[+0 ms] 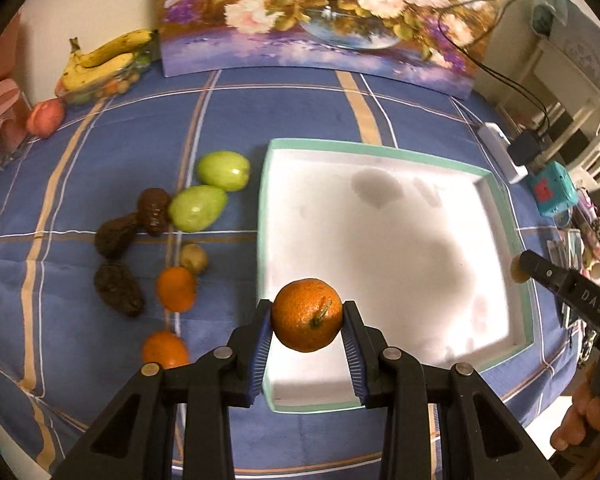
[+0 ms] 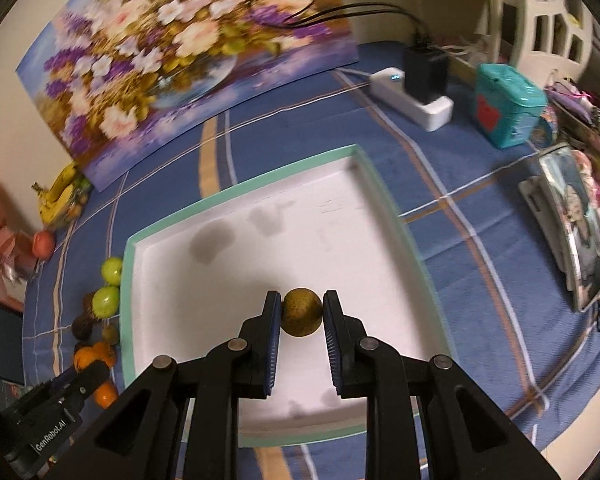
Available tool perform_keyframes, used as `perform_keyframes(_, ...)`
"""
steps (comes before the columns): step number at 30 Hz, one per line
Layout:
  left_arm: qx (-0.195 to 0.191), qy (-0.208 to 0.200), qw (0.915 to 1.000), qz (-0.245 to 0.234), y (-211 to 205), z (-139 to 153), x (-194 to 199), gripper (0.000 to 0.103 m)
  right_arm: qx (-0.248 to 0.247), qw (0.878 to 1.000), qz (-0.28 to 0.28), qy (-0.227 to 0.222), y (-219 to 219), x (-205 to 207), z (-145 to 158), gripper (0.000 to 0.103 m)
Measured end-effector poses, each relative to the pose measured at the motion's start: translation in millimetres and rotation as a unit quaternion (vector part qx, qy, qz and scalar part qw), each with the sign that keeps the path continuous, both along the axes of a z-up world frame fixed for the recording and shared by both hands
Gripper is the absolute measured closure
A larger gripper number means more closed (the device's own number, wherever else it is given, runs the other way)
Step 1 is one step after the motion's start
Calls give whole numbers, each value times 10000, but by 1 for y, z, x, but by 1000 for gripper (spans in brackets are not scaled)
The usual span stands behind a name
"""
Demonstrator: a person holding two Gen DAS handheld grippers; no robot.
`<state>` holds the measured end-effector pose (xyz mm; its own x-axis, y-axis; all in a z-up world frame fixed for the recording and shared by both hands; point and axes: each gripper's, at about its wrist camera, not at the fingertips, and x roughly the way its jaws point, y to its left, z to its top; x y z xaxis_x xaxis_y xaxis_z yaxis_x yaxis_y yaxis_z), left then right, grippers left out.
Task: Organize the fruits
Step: 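Carry the mandarin in left tool over the white tray while right tool carries its fruit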
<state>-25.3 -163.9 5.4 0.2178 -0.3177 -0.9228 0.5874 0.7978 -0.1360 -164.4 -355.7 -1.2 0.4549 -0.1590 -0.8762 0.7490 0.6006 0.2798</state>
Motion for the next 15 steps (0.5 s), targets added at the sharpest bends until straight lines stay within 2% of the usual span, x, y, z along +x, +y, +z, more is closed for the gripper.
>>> perform_keyframes(9, 180, 201, 9995, -150, -15, -21, -7, 67, 85, 10000, -30, 35, -7, -9, -6, 81)
perform_keyframes(11, 265, 277, 9991, -154, -17, -30, -6, 67, -43, 10000, 66, 46, -5, -6, -10, 81)
perform_keyframes(15, 419, 397, 9982, -131, -19, -45, -4, 67, 129, 9990, 285, 318, 1, 4, -32, 81)
